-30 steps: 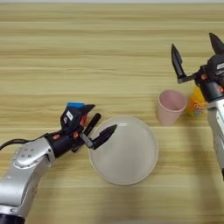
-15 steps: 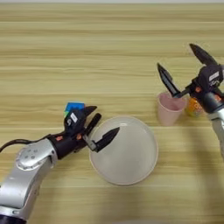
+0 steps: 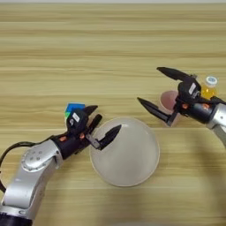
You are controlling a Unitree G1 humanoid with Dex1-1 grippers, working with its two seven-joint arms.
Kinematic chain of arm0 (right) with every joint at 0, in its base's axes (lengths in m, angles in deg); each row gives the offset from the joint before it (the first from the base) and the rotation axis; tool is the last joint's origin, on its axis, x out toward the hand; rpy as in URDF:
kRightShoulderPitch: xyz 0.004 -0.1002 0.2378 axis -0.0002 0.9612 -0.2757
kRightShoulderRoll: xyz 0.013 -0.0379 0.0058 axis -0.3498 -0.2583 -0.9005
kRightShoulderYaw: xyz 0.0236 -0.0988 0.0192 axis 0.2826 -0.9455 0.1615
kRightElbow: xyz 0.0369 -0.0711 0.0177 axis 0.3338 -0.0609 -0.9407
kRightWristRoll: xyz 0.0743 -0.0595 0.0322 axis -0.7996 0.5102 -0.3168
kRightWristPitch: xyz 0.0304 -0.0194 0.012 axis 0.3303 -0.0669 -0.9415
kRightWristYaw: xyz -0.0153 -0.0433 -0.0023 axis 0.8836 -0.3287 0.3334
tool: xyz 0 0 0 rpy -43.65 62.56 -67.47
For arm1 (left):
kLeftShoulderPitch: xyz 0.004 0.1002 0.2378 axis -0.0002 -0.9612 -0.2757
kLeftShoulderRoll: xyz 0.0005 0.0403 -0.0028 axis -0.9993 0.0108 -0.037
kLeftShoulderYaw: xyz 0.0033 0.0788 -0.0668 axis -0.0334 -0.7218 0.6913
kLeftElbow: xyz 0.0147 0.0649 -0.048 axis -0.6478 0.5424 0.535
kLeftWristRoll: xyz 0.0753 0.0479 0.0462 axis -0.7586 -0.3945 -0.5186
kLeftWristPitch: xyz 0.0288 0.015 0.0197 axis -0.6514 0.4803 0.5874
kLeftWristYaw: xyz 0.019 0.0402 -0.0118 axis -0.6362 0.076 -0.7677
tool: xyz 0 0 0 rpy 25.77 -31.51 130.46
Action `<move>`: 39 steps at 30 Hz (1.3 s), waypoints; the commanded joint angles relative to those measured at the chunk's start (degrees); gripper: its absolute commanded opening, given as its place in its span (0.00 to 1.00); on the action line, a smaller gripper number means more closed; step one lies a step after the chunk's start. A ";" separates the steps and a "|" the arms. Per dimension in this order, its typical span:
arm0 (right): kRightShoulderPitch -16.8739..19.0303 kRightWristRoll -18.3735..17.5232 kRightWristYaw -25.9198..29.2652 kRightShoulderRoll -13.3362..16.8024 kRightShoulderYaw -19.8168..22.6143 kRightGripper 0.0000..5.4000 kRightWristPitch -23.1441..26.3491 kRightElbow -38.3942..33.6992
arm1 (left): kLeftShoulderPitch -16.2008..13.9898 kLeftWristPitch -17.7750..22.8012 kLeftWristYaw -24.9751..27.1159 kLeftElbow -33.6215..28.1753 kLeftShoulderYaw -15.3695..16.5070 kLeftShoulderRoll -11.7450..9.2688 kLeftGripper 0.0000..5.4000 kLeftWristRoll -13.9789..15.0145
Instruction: Move the objects on the table
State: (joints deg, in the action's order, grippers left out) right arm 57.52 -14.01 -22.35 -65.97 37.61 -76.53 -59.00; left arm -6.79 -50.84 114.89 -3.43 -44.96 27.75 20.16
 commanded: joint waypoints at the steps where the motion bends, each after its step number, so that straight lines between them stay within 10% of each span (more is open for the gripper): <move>1: -1.59 -0.35 2.57 1.12 -2.28 1.00 4.41 -1.21 | 1.73 -1.81 -1.57 2.93 1.31 1.29 1.00 -0.45; 20: -4.36 7.71 10.07 2.32 -14.49 1.00 16.66 9.70 | 3.34 -4.75 -4.03 5.80 1.44 2.64 1.00 -1.46; 39: -4.89 15.14 11.49 2.96 -17.68 1.00 15.81 20.90 | 3.84 -8.64 -5.06 6.63 2.83 5.26 1.00 -1.14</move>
State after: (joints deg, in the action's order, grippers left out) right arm 53.09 0.09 -11.43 -63.65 20.37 -60.34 -39.28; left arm -3.15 -58.95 110.08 2.68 -42.45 33.08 19.32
